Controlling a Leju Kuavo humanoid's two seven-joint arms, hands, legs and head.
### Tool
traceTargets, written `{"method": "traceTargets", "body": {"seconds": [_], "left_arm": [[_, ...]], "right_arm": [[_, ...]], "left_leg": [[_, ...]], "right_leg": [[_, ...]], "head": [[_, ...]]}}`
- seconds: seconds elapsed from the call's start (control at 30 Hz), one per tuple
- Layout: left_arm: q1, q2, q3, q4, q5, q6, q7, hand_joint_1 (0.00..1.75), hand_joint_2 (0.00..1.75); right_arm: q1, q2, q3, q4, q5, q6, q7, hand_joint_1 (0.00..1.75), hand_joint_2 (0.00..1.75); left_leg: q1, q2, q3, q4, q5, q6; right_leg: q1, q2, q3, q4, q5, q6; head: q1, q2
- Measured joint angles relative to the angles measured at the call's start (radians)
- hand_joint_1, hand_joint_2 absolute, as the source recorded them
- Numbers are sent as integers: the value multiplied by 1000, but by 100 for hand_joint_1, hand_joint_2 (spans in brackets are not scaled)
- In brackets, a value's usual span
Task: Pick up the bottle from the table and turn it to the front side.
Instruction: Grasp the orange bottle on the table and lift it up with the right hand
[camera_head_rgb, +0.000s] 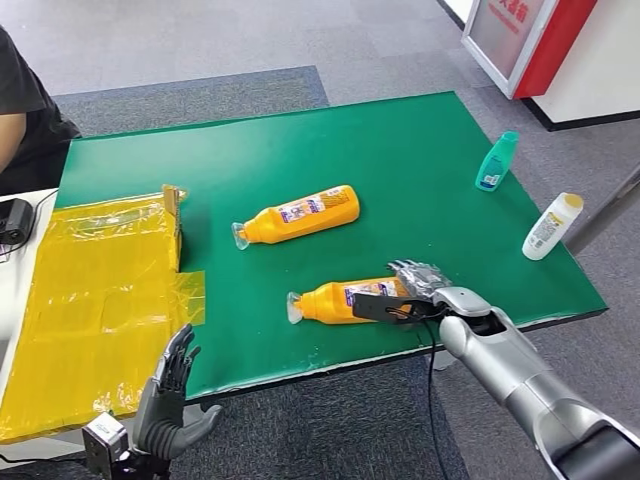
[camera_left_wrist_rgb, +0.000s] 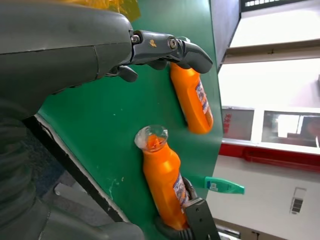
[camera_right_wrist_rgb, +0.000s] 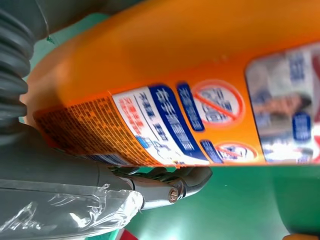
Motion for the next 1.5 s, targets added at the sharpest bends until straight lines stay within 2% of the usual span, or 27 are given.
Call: {"method": "traceTargets", "body": {"seconds": [0.07,0.47,0.7,0.83,0.93,1.07,1.33,1.5], "left_arm": [[0,2,0,2,0,1,-1,0,175],[1,9,0,10,0,6,-8,0,175],[12,11,3,10,-2,17,-10,0,175],[29,9,14,1,-12,17,-11,0,175],[46,0,34,-14,1,-13,-2,0,175],[58,-11,56,-23,30,-58,5,0,175],[61,-36,92,-24,114,-156,41,0,175],[47,-39,95,-24,174,-294,81,0,175]], "right_arm": [[-2,-5,8,1,-1,0,-7,175,175],[14,-45,25,-39,-37,-22,-18,175,175],[99,-74,19,-174,-35,-63,-15,175,175],[187,-76,-5,-313,-17,-139,-33,175,175],[267,-63,-30,-446,-2,-197,-41,175,175],[334,-42,-52,-566,2,-221,-55,175,175],[416,23,-81,-660,-33,-307,-136,175,175],[449,105,-78,-656,-87,-367,-198,175,175]], "left_leg": [[0,0,0,0,0,0],[0,0,0,0,0,0],[0,-1,-1,0,0,0],[0,-1,-1,0,-1,0],[0,-1,-1,0,-2,0],[0,-1,-1,0,-3,0],[0,-1,-1,0,-3,0],[0,0,-1,0,-2,-1]], "right_leg": [[0,0,0,0,0,0],[-1,0,1,0,0,1],[0,0,0,0,0,1],[0,0,-1,0,-1,0],[0,0,-1,0,-2,0],[0,-1,-1,0,-3,0],[0,0,-1,0,-2,0],[1,0,-1,0,-3,-1]], "head": [[0,0],[0,0],[0,0],[0,0],[0,0],[0,0],[0,0],[0,0]]}}
